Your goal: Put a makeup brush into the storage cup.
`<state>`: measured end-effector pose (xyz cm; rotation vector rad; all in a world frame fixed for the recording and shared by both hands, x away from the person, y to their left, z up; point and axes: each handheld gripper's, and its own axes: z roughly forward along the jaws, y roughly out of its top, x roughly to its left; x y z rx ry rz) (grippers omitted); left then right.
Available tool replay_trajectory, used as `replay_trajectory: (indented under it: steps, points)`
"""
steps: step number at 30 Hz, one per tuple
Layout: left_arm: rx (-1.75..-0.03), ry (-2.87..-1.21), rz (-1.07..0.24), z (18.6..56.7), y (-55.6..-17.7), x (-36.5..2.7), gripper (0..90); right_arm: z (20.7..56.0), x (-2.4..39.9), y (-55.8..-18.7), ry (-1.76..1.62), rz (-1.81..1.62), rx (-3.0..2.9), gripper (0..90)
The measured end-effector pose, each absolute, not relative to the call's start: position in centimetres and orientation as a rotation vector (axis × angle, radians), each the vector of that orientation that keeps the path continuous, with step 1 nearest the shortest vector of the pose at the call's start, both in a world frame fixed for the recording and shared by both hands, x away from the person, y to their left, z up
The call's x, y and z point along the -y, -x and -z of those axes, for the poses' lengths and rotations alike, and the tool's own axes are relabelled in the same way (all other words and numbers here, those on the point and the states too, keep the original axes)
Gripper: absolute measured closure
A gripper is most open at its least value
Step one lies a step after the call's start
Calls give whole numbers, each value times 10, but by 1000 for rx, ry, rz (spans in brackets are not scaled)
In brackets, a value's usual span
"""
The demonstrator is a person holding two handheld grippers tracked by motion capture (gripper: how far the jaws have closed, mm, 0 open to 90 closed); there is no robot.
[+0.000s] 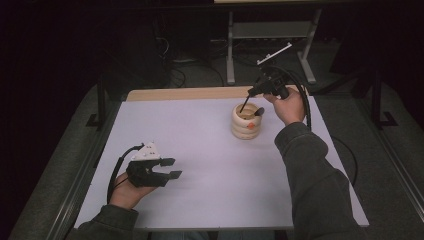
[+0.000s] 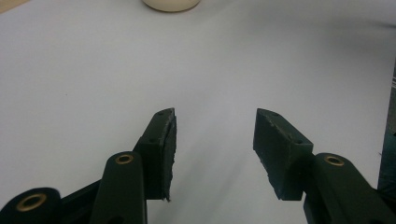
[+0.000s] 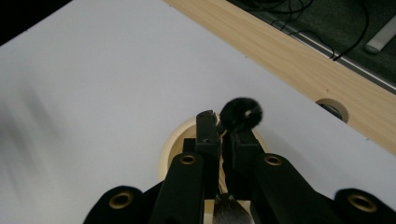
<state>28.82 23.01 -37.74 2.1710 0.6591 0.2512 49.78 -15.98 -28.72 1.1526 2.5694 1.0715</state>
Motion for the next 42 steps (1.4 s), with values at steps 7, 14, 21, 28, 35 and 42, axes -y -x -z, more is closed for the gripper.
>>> replay_trajectory:
  steps: [7,14,21,28,35,42]
  points:
    - [-663,-2169,-247,378,-288,-229,488,294,162,-497,-1170,-1055,-2572,844]
    - [-661,-2171,-243,379,-288,-229,490,301,165,-497,-1191,-1049,-2564,843]
    - [-660,-2176,-243,380,-289,-229,488,309,166,-499,-1208,-1039,-2573,842]
    - [-662,-2171,-244,380,-288,-228,487,312,163,-499,-1222,-1033,-2574,841]
    - [-663,-2175,-245,380,-288,-229,487,316,163,-500,-1227,-1027,-2571,841]
    - [-665,-2169,-240,380,-288,-228,487,323,165,-500,-1232,-1035,-2565,839]
